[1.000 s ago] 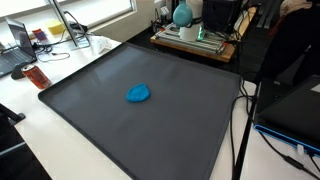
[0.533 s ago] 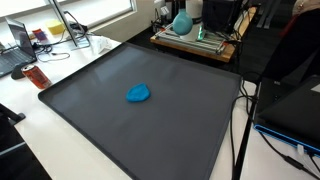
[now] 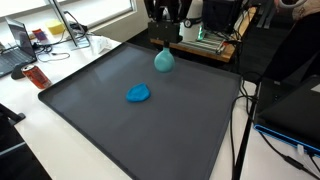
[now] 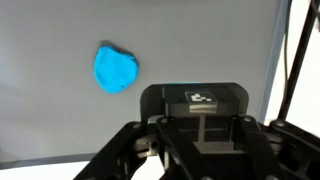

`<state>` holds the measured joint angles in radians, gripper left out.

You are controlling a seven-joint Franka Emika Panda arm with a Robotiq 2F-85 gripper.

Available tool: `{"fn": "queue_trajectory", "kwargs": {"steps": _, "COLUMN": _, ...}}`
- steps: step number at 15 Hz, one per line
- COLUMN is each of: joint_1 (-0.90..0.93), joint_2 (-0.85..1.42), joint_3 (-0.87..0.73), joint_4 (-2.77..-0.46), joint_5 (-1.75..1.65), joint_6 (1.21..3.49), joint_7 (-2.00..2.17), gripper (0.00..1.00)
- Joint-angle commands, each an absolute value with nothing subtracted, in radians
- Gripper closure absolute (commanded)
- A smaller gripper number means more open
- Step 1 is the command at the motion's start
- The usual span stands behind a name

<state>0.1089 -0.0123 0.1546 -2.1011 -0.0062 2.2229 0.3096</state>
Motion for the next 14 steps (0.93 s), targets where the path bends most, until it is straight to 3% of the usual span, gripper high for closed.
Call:
{"fn": "queue_trajectory", "kwargs": {"steps": 1, "joint_1": 0.105, "joint_2": 0.124, "joint_3": 0.122, "joint_4": -1.950, "joint_5": -0.116, "joint_6": 2.205, "joint_7": 0.407, "gripper": 0.78}}
{"fn": "queue_trajectory", "kwargs": {"steps": 14, "joint_1": 0.143, "joint_2": 0.361, "joint_3": -0.001, "joint_4": -1.776, "joint_5": -0.203, "joint_6": 2.230, "joint_7": 0.449, "gripper": 0.78}}
